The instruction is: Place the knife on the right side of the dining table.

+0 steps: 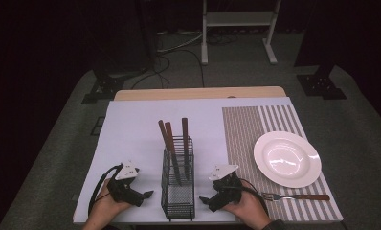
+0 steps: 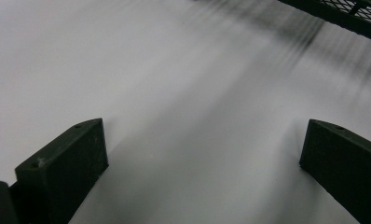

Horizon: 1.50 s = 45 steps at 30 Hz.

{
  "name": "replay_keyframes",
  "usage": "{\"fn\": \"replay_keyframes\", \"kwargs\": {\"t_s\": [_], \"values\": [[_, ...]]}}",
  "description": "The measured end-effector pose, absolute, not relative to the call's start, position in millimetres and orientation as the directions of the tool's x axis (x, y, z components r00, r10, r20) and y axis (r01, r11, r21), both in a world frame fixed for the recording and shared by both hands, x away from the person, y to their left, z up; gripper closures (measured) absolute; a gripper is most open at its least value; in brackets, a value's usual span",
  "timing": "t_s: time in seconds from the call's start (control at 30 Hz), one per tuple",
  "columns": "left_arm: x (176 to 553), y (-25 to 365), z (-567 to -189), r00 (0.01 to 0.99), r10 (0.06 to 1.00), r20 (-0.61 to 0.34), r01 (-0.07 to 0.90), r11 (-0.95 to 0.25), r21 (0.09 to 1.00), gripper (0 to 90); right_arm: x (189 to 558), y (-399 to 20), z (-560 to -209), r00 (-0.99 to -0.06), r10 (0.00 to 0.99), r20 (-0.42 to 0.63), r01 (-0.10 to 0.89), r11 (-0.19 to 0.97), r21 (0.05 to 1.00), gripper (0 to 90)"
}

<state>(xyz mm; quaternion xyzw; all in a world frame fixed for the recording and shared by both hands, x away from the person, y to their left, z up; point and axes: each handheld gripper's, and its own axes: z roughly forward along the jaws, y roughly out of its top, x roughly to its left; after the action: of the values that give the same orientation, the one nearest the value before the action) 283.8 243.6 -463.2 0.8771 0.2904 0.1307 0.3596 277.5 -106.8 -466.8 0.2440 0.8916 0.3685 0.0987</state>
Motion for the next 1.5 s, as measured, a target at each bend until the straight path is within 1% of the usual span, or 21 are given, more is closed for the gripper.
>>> {"fn": "replay_keyframes", "kwargs": {"t_s": [0.2, 0.23, 0.27, 0.33, 0.43, 0.63, 0.67, 0.77, 0.8, 0.87, 1.13, 1.2, 1.5], "values": [[284, 244, -463, 0.797, 0.604, 0.019, 0.416, -0.571, 0.708, 0.0, 278, -107, -467, -0.860, 0.511, 0.010, 0.368, 0.605, 0.706, 0.5], [284, 244, -463, 0.797, 0.604, 0.020, 0.416, -0.572, 0.707, 0.0, 278, -107, -466, -0.857, 0.515, 0.015, 0.374, 0.601, 0.706, 1.5], [284, 244, -463, 0.797, 0.604, 0.020, 0.416, -0.572, 0.707, 0.0, 278, -108, -464, -0.851, 0.525, 0.005, 0.376, 0.603, 0.703, 5.4], [284, 244, -463, 0.797, 0.604, 0.019, 0.416, -0.571, 0.708, 0.0, 277, -108, -463, -0.852, 0.523, 0.009, 0.379, 0.606, 0.699, 6.4], [284, 244, -463, 0.797, 0.604, 0.021, 0.415, -0.572, 0.707, 0.0, 278, -109, -458, -0.854, 0.520, 0.024, 0.385, 0.600, 0.702, 13.5], [284, 244, -463, 0.797, 0.603, 0.019, 0.416, -0.572, 0.707, 0.0, 282, -114, -451, -0.835, 0.550, 0.038, 0.409, 0.571, 0.712, 16.5], [284, 244, -463, 0.797, 0.603, 0.018, 0.416, -0.571, 0.707, 0.0, 282, -115, -450, -0.833, 0.551, 0.043, 0.412, 0.568, 0.713, 18.6], [284, 244, -463, 0.798, 0.603, 0.019, 0.416, -0.572, 0.707, 0.0, 285, -118, -444, -0.829, 0.557, 0.046, 0.414, 0.556, 0.720, 21.2], [284, 244, -463, 0.798, 0.603, 0.019, 0.415, -0.573, 0.707, 0.0, 287, -121, -440, -0.827, 0.560, 0.054, 0.416, 0.544, 0.729, 24.0], [284, 244, -463, 0.798, 0.603, 0.019, 0.415, -0.573, 0.707, 0.0, 288, -123, -435, -0.828, 0.557, 0.058, 0.412, 0.536, 0.737, 25.5], [284, 244, -463, 0.797, 0.604, 0.018, 0.417, -0.571, 0.707, 0.0, 296, -132, -418, -0.822, 0.564, 0.078, 0.414, 0.499, 0.761, 27.0], [284, 244, -463, 0.797, 0.603, 0.019, 0.416, -0.573, 0.706, 0.0, 300, -135, -410, -0.822, 0.563, 0.082, 0.409, 0.486, 0.773, 28.8], [284, 244, -463, 0.797, 0.603, 0.019, 0.416, -0.573, 0.706, 0.0, 308, -133, -387, -0.826, 0.559, 0.079, 0.383, 0.452, 0.805, 29.1]]}}
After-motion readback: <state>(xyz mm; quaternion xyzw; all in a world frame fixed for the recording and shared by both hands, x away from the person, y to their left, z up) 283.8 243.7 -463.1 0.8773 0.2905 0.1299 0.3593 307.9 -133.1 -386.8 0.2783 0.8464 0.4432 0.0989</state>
